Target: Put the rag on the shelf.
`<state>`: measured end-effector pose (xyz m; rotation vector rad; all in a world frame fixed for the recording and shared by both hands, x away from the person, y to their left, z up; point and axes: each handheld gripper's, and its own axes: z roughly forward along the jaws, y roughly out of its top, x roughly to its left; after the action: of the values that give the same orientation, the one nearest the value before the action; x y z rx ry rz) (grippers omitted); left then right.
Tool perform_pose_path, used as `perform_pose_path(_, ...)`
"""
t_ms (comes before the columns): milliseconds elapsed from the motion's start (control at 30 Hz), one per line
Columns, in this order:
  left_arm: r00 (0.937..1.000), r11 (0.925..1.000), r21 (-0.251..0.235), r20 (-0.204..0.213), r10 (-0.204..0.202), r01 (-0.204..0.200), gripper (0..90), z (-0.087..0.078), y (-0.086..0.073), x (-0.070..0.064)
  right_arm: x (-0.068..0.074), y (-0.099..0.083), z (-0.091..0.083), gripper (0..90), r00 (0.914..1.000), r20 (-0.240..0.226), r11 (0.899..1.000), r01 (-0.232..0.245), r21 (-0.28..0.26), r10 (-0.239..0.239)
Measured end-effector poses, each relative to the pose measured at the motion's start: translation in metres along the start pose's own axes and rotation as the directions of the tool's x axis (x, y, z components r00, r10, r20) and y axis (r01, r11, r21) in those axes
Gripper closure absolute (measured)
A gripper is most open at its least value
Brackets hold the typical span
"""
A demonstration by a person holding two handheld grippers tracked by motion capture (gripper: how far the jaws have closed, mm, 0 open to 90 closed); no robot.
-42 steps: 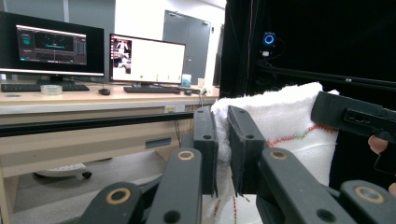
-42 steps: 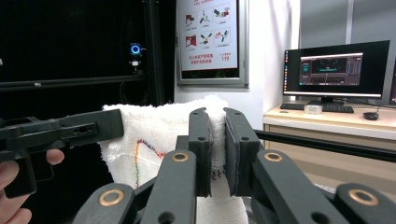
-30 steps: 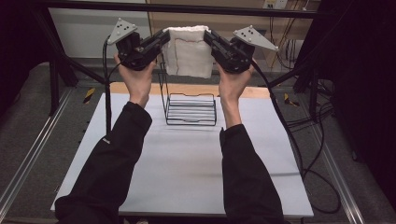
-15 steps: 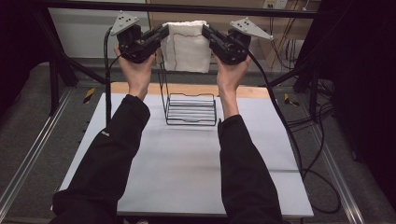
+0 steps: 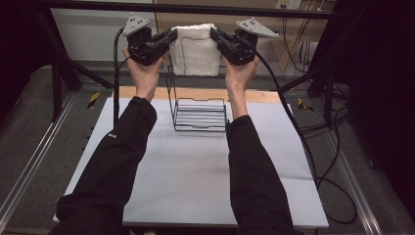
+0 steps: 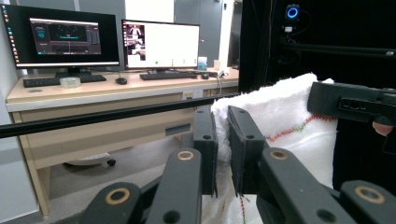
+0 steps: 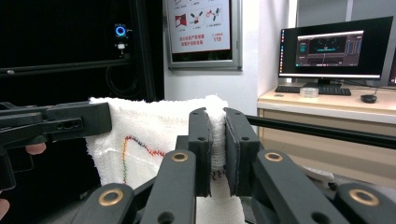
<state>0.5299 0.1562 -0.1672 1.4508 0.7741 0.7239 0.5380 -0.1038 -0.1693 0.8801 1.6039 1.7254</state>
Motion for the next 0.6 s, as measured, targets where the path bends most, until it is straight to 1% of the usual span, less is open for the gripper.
perform_pose_path(167,1.0000,0.9999,0.016,0.003,0.004,-0.005,81.9,0.001,-0.005,0.002,-0.002,-0.006,0.004,82.4,1.0000,-0.004,1.000,-0.003,0.010,0.003)
perform_pose_path(267,0.9999,0.9997,0.022,0.009,-0.009,0.008,81.9,0.001,-0.010,0.003,-0.003,-0.009,0.004,82.3,1.0000,-0.006,1.000,0.004,0.023,-0.003)
perform_pose_path(333,0.9998,0.9995,0.028,0.016,-0.014,0.013,81.9,0.001,-0.013,0.004,-0.003,-0.012,0.003,82.3,1.0000,-0.005,0.999,0.007,0.036,-0.007)
perform_pose_path(567,0.9994,0.9986,0.053,0.035,-0.003,0.002,81.8,-0.002,-0.025,0.001,-0.002,-0.022,-0.003,82.2,0.9998,-0.004,0.998,0.017,0.065,-0.017)
perform_pose_path(600,0.9993,0.9984,0.056,0.038,0.000,-0.002,81.8,-0.002,-0.027,0.000,-0.002,-0.023,-0.005,82.2,0.9999,-0.008,0.998,0.016,0.061,-0.016)
